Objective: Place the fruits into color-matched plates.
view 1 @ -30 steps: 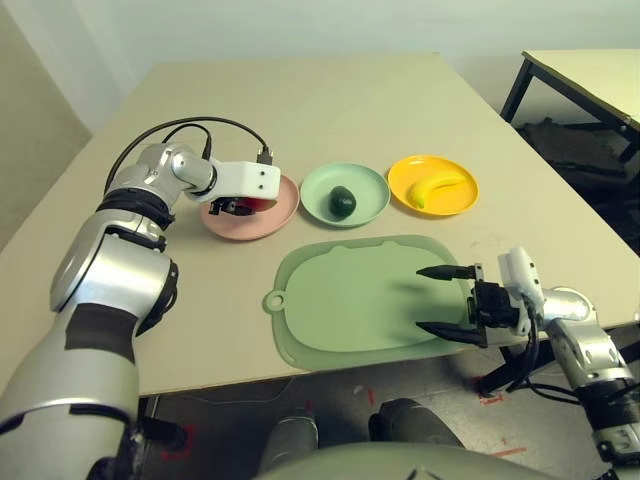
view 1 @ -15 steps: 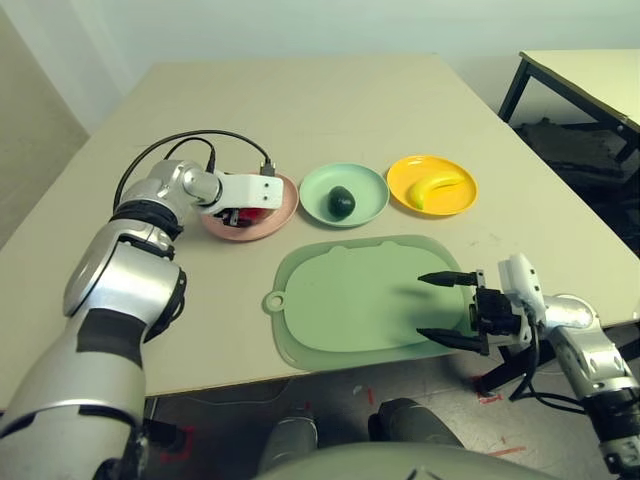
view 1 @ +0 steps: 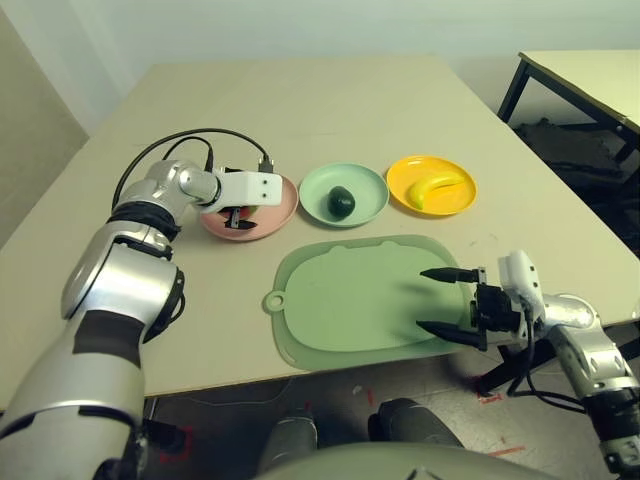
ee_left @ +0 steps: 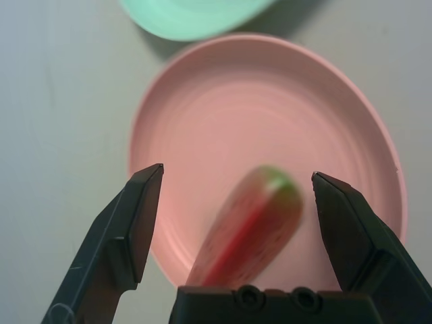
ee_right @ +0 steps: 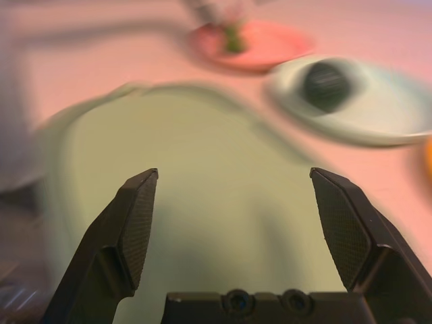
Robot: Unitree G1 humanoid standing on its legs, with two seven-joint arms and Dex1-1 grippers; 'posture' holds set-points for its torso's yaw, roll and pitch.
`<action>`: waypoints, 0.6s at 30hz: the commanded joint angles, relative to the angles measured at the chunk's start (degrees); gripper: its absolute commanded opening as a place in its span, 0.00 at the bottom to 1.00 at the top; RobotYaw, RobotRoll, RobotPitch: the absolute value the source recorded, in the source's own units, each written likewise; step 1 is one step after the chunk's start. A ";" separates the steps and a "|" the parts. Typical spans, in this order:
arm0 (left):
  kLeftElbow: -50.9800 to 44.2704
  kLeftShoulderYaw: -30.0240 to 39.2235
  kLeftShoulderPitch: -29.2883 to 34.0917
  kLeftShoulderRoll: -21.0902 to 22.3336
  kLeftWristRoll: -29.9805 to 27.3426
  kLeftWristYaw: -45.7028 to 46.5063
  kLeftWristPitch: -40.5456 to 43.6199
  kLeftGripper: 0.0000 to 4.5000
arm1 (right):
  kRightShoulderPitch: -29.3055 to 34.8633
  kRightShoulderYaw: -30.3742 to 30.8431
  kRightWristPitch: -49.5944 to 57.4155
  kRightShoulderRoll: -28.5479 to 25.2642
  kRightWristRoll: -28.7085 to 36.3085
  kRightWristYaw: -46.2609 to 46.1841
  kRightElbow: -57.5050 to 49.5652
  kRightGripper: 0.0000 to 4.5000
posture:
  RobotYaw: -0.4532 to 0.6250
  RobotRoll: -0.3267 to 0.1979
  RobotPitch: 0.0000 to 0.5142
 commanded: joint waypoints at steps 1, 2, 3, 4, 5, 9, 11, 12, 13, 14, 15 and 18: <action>-5.62 7.52 6.40 0.05 -10.77 -7.05 0.86 0.99 | -1.11 -2.94 0.60 2.41 1.02 -6.31 -1.81 1.00 | 0.31 0.62 0.01; -9.86 9.95 9.61 0.13 -14.54 -8.77 2.72 0.99 | -1.30 -3.54 0.63 3.28 1.13 -7.89 -2.08 1.00 | 0.32 0.62 0.01; -15.00 11.89 13.11 0.38 -17.72 -9.86 5.01 0.99 | -1.38 -4.06 0.77 3.96 1.19 -9.21 -2.23 1.00 | 0.33 0.62 0.01; -22.66 14.02 17.98 0.73 -21.31 -10.25 8.76 0.99 | -1.41 -4.41 0.56 4.39 0.97 -10.16 -1.95 1.00 | 0.34 0.62 0.01; -30.22 16.01 22.58 0.93 -24.61 -10.08 12.87 0.99 | -1.43 -4.63 0.26 4.59 0.62 -10.75 -1.43 1.00 | 0.35 0.62 0.01; -59.68 25.77 40.20 -0.22 -35.69 -1.42 31.14 0.99 | -0.47 -4.69 -2.70 4.65 -2.08 -11.67 2.75 1.00 | 0.40 0.62 0.02; -69.93 30.07 46.22 -2.10 -39.98 4.02 37.92 0.99 | 0.17 -4.55 -4.71 4.35 -3.38 -11.30 5.53 1.00 | 0.42 0.62 0.02; -73.77 31.96 48.48 -3.23 -41.93 6.49 40.46 0.99 | 0.34 -4.67 -5.26 4.26 -3.75 -11.27 6.99 1.00 | 0.44 0.62 0.02; -77.21 33.97 50.82 -4.60 -43.62 9.19 42.50 0.99 | 0.44 -5.04 -5.72 4.17 -4.04 -11.58 8.60 1.00 | 0.44 0.62 0.02; -79.91 35.67 53.22 -5.80 -44.72 11.52 44.06 0.99 | 0.42 -5.55 -6.31 4.01 -4.31 -11.95 10.55 1.00 | 0.45 0.62 0.03; -81.87 36.88 55.22 -6.64 -45.30 13.26 45.19 0.99 | 0.40 -5.91 -6.82 3.80 -4.55 -12.17 12.13 1.00 | 0.45 0.62 0.03; -84.77 39.18 59.98 -8.52 -46.29 16.79 46.97 0.99 | -0.21 -7.03 -8.40 3.17 -4.96 -12.88 16.08 1.00 | 0.46 0.62 0.03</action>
